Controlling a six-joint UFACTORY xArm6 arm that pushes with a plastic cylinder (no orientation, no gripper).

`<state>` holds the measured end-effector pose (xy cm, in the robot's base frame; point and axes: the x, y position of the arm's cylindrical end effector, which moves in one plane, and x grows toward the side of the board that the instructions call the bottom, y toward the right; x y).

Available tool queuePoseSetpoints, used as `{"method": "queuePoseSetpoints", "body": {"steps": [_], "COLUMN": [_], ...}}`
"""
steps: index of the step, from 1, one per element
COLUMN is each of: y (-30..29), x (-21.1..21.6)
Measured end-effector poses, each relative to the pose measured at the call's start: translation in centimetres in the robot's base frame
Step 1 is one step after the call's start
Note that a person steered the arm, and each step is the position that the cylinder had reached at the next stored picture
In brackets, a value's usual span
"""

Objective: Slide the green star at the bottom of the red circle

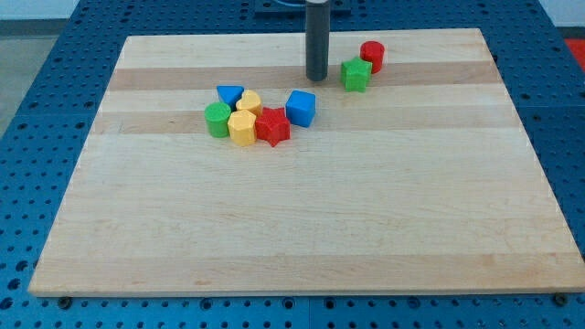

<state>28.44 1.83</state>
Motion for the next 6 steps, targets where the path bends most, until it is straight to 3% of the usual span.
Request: {"method": "queuePoseSetpoints", "body": {"steps": [1, 6], "y": [1.2, 4.3], "x": [-1.0, 3.1]}}
